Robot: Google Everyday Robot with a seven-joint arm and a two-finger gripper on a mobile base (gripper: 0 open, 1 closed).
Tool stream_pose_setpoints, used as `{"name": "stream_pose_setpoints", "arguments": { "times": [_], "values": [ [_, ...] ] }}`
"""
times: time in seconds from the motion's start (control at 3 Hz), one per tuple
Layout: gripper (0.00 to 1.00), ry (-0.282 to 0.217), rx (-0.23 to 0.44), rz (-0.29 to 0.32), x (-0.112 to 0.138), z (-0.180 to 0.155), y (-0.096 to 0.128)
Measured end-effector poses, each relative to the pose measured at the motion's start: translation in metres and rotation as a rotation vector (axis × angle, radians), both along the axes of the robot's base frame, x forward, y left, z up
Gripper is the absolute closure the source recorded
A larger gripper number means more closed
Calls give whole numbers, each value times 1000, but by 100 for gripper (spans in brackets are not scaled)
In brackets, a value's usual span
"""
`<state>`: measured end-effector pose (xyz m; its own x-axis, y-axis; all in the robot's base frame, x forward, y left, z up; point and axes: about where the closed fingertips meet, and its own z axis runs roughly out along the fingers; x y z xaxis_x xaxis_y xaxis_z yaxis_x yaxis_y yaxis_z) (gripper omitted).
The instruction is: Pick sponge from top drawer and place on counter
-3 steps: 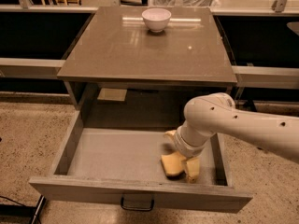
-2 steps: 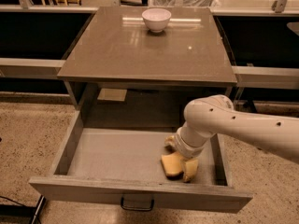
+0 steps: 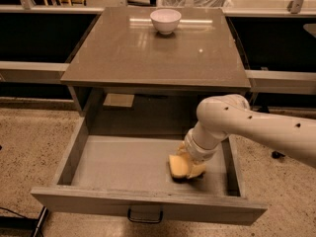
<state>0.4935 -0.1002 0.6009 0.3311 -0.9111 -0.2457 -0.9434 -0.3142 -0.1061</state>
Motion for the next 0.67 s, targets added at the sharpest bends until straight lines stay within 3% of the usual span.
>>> {"name": "stream_pose_setpoints", "arguments": {
  "times": [0.33, 0.67],
  "values": [
    [92, -6, 57, -53, 8, 40, -6],
    [100, -28, 100, -112, 12, 113, -15]
  ]
}}
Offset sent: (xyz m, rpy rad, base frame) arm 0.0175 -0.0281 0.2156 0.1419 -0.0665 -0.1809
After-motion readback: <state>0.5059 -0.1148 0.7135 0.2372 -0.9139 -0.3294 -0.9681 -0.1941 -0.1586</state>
